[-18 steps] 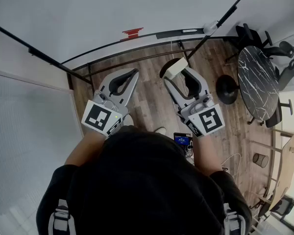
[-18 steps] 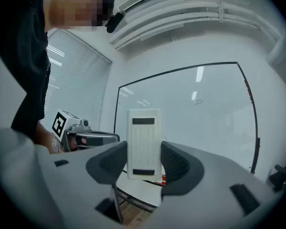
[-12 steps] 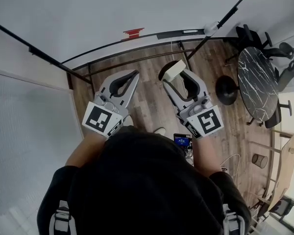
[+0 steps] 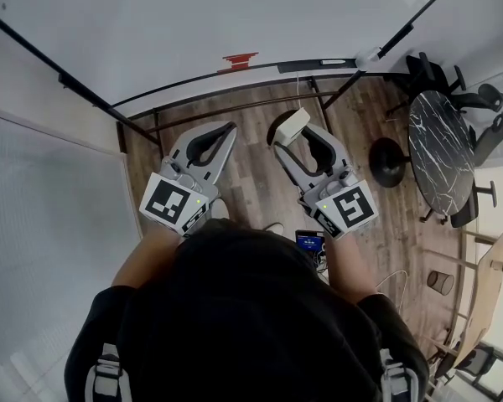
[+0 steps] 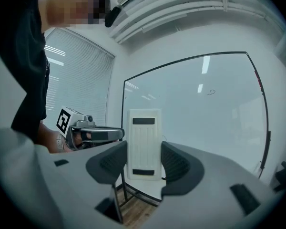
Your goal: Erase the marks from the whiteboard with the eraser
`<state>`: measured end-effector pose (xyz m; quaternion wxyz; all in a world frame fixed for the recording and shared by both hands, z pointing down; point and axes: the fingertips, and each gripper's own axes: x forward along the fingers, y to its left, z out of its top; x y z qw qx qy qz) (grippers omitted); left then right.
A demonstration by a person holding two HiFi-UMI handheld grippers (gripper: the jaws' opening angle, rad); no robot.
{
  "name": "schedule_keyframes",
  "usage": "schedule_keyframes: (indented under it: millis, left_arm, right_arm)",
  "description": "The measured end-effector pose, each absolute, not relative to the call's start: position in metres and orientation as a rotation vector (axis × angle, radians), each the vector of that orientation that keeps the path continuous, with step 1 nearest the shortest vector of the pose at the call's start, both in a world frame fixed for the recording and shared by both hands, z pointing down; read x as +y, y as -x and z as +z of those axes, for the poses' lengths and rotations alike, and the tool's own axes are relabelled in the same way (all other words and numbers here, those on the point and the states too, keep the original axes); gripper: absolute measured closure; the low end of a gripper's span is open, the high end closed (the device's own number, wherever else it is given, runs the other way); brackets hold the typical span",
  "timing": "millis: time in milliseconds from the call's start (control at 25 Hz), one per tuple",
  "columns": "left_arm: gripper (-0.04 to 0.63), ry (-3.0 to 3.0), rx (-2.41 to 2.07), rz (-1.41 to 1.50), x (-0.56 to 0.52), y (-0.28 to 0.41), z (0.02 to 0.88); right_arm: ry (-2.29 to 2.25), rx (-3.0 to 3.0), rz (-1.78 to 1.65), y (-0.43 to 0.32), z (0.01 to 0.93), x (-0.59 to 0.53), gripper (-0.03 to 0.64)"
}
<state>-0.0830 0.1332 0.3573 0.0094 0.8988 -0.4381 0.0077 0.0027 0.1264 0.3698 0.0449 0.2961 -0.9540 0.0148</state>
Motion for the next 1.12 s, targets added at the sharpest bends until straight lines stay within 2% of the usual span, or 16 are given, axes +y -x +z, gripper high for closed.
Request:
schedule_keyframes:
  millis: [720,1120]
  left_arm:
    - [0.591,-2.865,-1.245,0.005,0.108,0.162,0.365]
    - [0.590,-2.874,-1.193,-0.009,0.093,0.178,0.371]
  right_arm:
    - [-1.013,-2.868,0.051,0.078,0.376,0.103,0.396]
    - [-1.047,-2.833,0.057,0.096,0.383,0.096,0.396]
